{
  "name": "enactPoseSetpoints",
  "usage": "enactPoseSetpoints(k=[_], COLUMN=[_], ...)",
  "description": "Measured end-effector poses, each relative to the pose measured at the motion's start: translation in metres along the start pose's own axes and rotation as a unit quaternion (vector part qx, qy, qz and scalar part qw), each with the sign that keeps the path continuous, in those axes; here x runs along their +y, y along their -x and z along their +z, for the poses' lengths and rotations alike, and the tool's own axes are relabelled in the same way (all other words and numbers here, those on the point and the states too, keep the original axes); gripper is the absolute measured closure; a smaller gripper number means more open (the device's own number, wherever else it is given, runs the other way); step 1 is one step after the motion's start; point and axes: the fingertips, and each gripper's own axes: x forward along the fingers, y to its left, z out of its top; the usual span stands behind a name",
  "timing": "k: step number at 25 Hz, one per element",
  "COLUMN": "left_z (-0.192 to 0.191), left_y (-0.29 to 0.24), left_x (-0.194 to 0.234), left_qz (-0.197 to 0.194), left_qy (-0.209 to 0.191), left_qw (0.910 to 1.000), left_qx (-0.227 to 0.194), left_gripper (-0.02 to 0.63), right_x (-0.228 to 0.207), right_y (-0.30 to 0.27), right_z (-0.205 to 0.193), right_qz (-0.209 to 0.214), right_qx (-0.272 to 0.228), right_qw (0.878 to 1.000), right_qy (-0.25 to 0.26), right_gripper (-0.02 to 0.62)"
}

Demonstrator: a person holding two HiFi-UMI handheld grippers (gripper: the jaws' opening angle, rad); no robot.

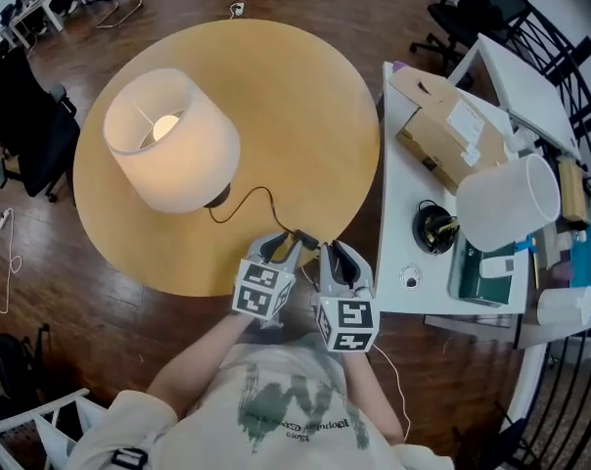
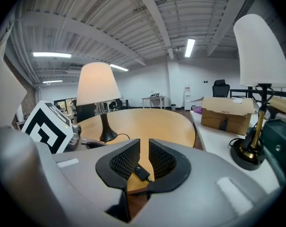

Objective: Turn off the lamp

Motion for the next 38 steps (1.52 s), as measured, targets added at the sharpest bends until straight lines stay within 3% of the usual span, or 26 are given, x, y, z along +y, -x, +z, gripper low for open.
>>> enactPoseSetpoints(k=[4,6,10,27,32,33,38], left_z=[-0.008,-0.014,-0.016,-0.016,-0.023,-0.021,-0.021], left_y=[-0.018,-0.026,-0.040,-0.045,-0.049,-0.050,-0.052], left_x=[0.000,0.001,0.002,-0.003,-0.001,-0.003,-0.005], left_qz=[-0.011,-0.011,-0.010,-0.014,-0.026,-0.029,-0.029], left_qy=[-0.028,-0.038,-0.040,-0.042,-0.024,-0.025,-0.035], left_qw=[0.9992,0.9982,0.9976,0.9973,0.9978,0.9977,0.9973], left_qx=[0.026,0.044,0.056,0.058,0.056,0.056,0.058], left_gripper=[0.521,0.489,0.477,0.477,0.499,0.592,0.592], right_x=[-0.012,-0.017,-0.025,-0.020,-0.021,-0.021,-0.021], right_y=[0.007,0.011,0.013,-0.001,0.000,0.000,0.000], right_z=[-0.007,-0.010,-0.017,-0.020,-0.022,-0.023,-0.023], right_qz=[-0.029,-0.042,-0.055,-0.036,-0.036,-0.036,-0.036], right_qx=[0.004,0.005,0.009,0.021,0.024,0.025,0.026], right_qw=[1.000,0.999,0.998,0.999,0.999,0.999,0.999], right_qy=[-0.011,-0.016,-0.022,-0.014,-0.014,-0.014,-0.014], right_gripper=[0.541,0.543,0.545,0.545,0.546,0.546,0.545])
